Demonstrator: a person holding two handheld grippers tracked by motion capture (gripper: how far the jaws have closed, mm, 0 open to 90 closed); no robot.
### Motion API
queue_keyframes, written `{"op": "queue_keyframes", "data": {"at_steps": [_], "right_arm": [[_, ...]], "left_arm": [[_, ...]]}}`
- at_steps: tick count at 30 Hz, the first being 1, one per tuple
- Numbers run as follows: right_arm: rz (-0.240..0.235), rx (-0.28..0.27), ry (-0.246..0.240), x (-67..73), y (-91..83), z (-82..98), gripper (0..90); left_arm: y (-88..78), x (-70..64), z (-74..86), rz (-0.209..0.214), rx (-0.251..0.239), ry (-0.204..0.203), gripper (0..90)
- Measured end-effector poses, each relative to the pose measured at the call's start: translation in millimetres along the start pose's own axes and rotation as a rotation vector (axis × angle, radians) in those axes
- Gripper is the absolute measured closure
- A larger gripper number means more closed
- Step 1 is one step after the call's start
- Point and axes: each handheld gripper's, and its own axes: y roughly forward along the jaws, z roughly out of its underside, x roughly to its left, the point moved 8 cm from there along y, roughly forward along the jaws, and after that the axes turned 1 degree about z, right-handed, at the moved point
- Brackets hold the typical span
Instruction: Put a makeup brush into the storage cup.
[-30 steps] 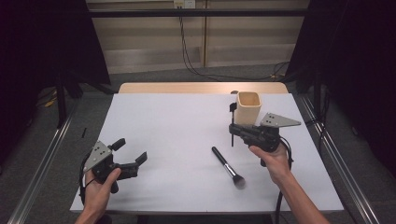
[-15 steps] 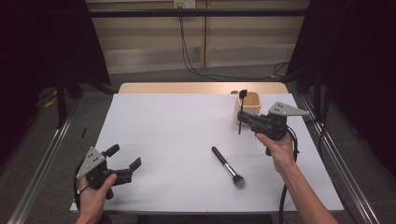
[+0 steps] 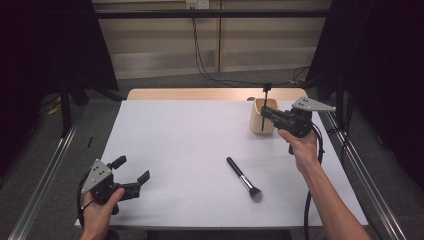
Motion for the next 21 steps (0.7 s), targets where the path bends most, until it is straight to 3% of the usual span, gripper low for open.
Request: {"op": "queue_keyframes", "data": {"at_steps": [10,21], "right_arm": [[0.041,-0.009,-0.007,-19.7,13.1,-14.9,86.2],[0.092,-0.009,0.023,-42.9,30.7,-20.2,86.2]], "left_arm": [[0.5,0.4,0.8,-0.001,0.013,0.020,2.2],[1.0,-3.6,0.4,0.023,0.018,0.025,2.9]]}}
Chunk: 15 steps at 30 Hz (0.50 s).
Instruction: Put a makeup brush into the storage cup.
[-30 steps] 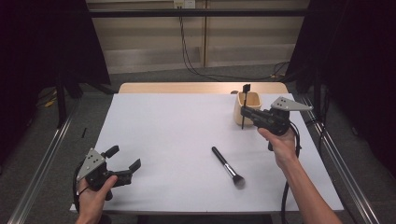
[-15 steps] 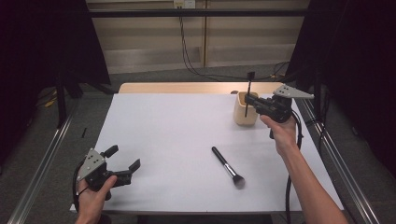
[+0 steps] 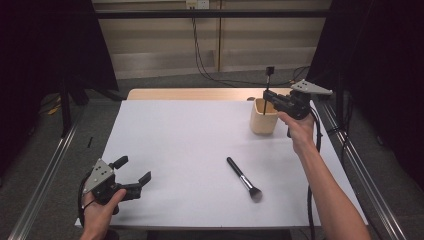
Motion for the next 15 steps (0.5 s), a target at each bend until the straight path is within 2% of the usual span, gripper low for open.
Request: {"op": "queue_keyframes", "data": {"at_steps": [3,8,11,15], "right_arm": [[0.021,0.014,-0.020,-7.6,5.6,-5.3,86.2],[0.044,0.016,-0.024,-17.6,12.6,-11.4,86.2],[0.042,0.013,-0.009,-19.7,14.6,-9.5,86.2],[0.050,0.028,-0.015,-23.4,18.9,-2.4,86.2]], "left_arm": [[0.2,0.0,-1.2,-0.003,-0.003,0.009,2.9],[-0.3,0.9,-1.5,-0.007,-0.005,0.004,2.9],[0.1,-0.1,-1.1,0.000,0.001,-0.001,2.9],[1.2,-3.7,-1.3,0.013,0.007,0.017,2.9]]}}
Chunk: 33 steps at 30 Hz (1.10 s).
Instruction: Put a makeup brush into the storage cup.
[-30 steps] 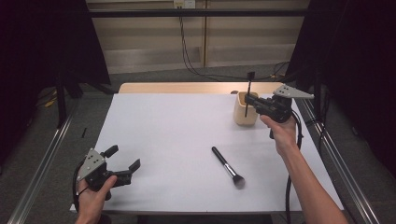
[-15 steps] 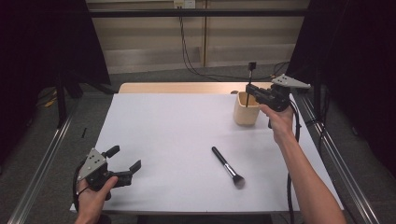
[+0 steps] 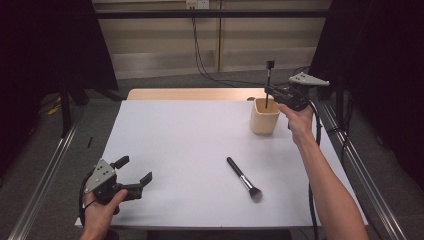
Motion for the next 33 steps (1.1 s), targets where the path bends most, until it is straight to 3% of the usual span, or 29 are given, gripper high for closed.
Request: {"op": "queue_keyframes", "data": {"at_steps": [11,33], "right_arm": [[-0.004,0.011,-0.011,-0.7,5.5,13.2,86.2],[0.009,0.064,0.017,-11.3,7.3,50.1,86.1]], "left_arm": [[-0.7,4.8,0.8,-0.016,0.001,-0.004,2.9],[0.5,6.8,1.1,-0.034,0.006,0.005,2.9]]}}
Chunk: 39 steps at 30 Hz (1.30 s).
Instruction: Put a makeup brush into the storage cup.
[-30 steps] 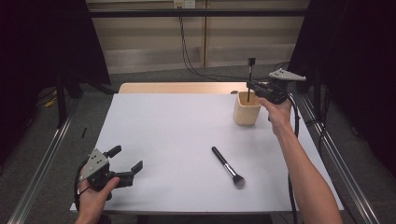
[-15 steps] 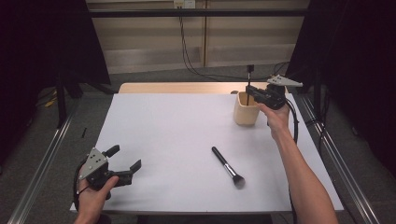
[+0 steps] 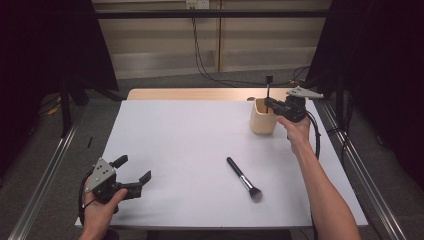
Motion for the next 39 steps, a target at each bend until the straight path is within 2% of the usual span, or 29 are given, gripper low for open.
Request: {"op": "queue_keyframes", "data": {"at_steps": [7,19,26,29,33,39], "right_arm": [[0.004,0.013,0.021,-4.5,2.7,10.0,86.1],[-0.005,0.046,0.035,-3.1,5.0,19.2,84.8],[-0.004,0.048,0.058,-3.8,3.1,18.9,61.3],[0.014,0.034,0.059,-5.1,1.2,17.8,52.3],[0.014,0.025,0.042,-2.5,-1.3,15.2,38.4],[0.023,0.001,0.053,-1.0,-8.2,11.1,19.1]], "left_arm": [[-0.6,0.3,-0.2,-0.002,-0.002,0.001,2.9],[-0.7,0.7,-0.2,-0.011,-0.004,-0.001,2.9],[-0.9,1.7,-0.2,-0.013,-0.003,-0.003,2.9],[-1.0,1.7,-0.2,-0.012,-0.005,-0.005,2.9],[-0.8,3.2,-0.4,-0.014,-0.012,-0.024,2.9],[-2.2,5.0,-1.6,-0.020,-0.024,-0.040,2.9]]}}
